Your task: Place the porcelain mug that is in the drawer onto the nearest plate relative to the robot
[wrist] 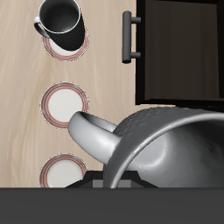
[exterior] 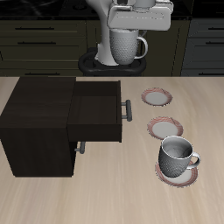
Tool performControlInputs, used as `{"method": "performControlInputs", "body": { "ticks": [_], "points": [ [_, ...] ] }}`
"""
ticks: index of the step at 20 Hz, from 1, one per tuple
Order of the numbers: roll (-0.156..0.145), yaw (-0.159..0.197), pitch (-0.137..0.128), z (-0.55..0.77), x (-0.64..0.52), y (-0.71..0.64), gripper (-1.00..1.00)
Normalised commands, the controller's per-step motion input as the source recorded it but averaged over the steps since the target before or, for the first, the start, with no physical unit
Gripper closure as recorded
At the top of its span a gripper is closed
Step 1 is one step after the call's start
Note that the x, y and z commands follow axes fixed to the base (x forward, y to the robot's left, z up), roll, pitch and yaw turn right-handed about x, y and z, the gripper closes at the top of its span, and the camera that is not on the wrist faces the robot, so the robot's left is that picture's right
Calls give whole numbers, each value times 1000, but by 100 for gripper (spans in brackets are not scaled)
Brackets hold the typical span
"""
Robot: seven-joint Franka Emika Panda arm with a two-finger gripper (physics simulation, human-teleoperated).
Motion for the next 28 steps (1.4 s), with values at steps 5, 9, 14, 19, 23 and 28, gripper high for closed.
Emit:
{"method": "performControlInputs", "body": {
  "ticks": [5, 9, 14, 19, 23, 28],
  "points": [
    [17, -14, -36, -112, -543, 434, 100],
    [-72, -46, -25, -217, -350, 271, 100],
    [13, -6, 12, -274, -251, 305, 100],
    [25, -19, 21, -205, -399, 327, 100],
    [56, -2, -5, -172, -276, 287, 100],
    [18, -11, 39, -361, -94, 166, 100]
  ]
}}
